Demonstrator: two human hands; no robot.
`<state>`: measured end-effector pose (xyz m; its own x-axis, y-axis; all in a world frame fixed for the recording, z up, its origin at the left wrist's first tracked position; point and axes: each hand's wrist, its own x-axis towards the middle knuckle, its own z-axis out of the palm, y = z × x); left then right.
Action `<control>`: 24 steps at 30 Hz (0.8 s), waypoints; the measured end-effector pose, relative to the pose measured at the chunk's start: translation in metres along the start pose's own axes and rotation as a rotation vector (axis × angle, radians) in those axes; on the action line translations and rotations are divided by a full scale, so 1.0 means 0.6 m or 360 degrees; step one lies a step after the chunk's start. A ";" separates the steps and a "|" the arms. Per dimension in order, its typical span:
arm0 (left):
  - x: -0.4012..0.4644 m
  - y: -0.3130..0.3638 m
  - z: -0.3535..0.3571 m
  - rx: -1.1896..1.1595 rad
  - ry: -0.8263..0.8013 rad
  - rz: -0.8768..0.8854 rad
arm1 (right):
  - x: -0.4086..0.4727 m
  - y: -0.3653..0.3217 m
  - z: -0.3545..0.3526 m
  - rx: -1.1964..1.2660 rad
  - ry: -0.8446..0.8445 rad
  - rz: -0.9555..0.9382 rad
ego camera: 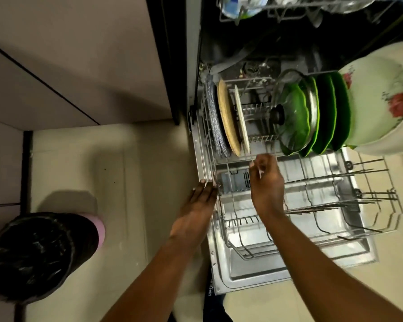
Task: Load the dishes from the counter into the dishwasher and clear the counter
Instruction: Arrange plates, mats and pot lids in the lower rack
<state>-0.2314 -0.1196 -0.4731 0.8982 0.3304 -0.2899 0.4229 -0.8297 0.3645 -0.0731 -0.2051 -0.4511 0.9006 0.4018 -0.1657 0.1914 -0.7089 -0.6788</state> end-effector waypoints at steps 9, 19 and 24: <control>-0.121 0.002 -0.186 0.0116 0.0042 -0.0328 | -0.216 -0.110 -0.092 -0.0226 -0.0350 -0.0281; -0.324 -0.019 -0.469 0.0088 0.0241 -0.0522 | -0.315 -0.352 -0.176 -0.0478 -0.0510 -0.0666; -0.463 -0.080 -0.599 0.0143 0.0307 -0.0670 | -0.381 -0.491 -0.181 -0.0724 -0.0775 -0.1040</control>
<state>-0.4581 -0.0097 -0.0919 0.6605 0.7168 -0.2234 0.7505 -0.6387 0.1698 -0.2927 -0.1512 -0.1354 0.3170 0.9268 -0.2015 0.8297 -0.3739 -0.4145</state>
